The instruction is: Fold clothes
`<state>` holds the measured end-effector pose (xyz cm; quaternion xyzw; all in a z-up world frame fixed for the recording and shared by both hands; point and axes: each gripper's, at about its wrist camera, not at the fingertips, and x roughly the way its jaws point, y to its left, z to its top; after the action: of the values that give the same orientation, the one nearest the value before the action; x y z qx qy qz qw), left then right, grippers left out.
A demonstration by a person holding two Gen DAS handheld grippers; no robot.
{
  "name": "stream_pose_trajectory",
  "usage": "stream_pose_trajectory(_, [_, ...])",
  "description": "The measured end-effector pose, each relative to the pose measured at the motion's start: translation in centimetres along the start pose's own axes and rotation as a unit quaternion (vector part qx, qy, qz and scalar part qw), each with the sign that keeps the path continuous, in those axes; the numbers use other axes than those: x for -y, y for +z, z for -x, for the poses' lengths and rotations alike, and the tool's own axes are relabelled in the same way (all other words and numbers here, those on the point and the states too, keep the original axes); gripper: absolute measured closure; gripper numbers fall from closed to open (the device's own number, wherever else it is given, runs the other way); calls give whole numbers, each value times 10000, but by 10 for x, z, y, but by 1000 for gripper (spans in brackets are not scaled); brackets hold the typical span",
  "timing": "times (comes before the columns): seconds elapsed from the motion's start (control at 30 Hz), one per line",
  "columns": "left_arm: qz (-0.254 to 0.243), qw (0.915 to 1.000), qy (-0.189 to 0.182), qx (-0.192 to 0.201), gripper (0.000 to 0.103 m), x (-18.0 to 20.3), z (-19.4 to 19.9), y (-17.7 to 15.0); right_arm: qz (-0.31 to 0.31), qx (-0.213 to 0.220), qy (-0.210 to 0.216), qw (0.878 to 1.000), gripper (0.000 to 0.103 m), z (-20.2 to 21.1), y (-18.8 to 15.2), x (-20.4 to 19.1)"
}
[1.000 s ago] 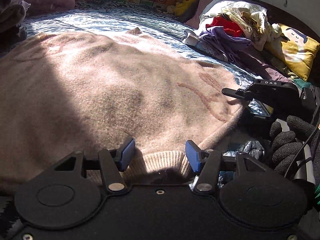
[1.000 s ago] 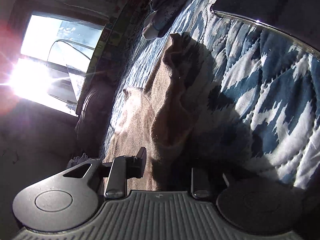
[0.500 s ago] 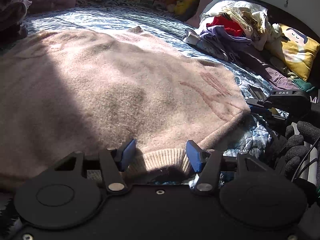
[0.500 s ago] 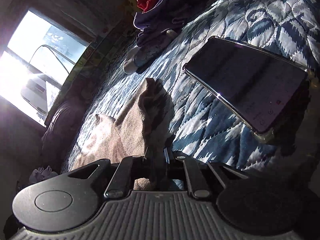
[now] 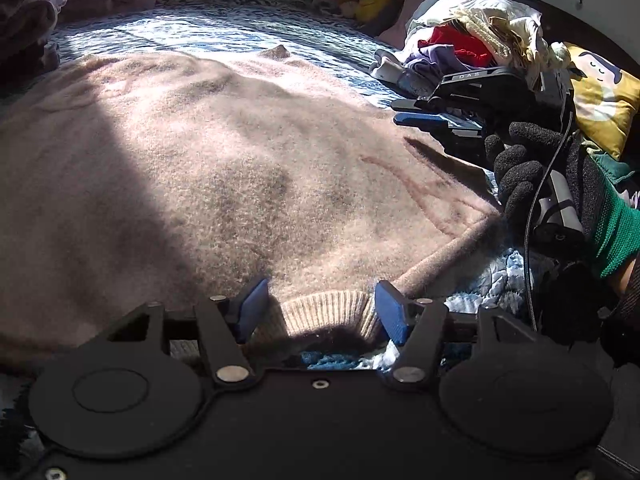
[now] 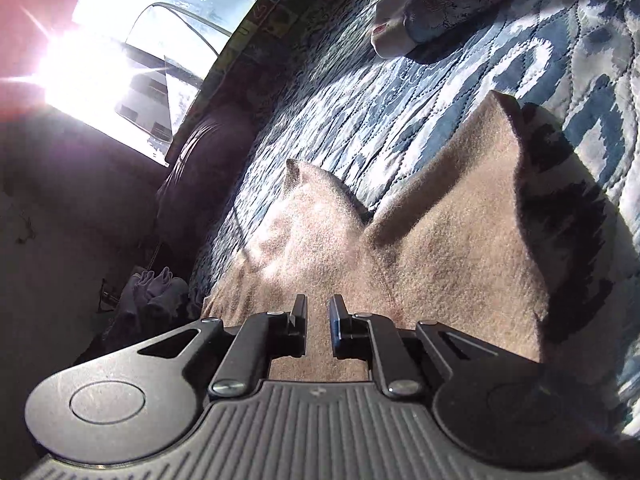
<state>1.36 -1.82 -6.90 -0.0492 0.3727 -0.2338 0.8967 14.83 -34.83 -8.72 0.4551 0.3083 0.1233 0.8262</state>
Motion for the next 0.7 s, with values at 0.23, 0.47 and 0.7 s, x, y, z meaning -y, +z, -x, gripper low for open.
stream_pose_trajectory(0.23, [-65,9999,-134,30,41,-2,1,-1,-302,525,-1165,9913,103,10,30,27])
stream_pose_trajectory(0.47, [-464,9989,-5,-34,38,6,2,-5,302,690,-1004,9921,103,16,18,5])
stream_pose_trajectory(0.7, [65,9993,151,339,43,-19,43,7,719,799,-1419,9840,81,41,-6,-2])
